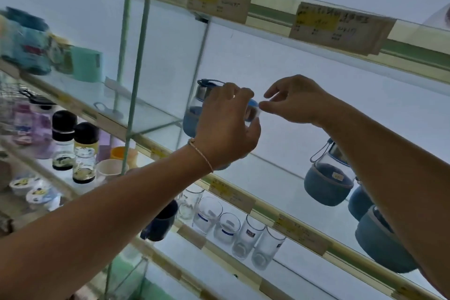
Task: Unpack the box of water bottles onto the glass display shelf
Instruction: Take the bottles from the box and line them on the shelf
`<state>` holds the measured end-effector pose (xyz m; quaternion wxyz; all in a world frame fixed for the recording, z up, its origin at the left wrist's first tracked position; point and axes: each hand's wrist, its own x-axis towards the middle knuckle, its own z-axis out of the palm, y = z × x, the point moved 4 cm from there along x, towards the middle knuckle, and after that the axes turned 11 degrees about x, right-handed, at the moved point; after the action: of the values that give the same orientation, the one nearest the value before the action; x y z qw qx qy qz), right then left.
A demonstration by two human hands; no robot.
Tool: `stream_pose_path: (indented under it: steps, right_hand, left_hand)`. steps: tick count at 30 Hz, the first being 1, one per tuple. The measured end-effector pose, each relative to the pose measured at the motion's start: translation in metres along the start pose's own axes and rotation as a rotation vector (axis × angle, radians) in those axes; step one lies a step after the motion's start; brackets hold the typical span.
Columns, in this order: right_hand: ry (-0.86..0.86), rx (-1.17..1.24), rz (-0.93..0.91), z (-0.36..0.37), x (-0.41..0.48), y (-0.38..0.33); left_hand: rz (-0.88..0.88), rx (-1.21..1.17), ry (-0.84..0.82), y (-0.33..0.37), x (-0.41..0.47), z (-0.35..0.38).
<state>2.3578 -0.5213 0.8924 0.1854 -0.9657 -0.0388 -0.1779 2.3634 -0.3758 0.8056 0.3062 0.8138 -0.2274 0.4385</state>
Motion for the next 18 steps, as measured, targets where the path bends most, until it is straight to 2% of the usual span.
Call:
stream_pose_path:
  steps: [3, 5, 13, 18]
  right_hand:
    - [0.000, -0.004, -0.061, 0.012, 0.009, -0.014]
    - [-0.018, 0.007, -0.098, 0.021, 0.013, -0.022]
    - [-0.125, 0.050, -0.156, 0.047, 0.017, -0.037]
    - [-0.098, 0.012, -0.182, 0.045, 0.015, -0.039]
  left_hand:
    - [-0.080, 0.100, 0.001, -0.026, 0.001, 0.000]
    - [-0.115, 0.087, -0.062, -0.041, -0.001, 0.003]
    - [-0.383, -0.401, -0.486, -0.082, -0.022, 0.043]
    - [-0.434, -0.485, -0.547, -0.089, -0.025, 0.059]
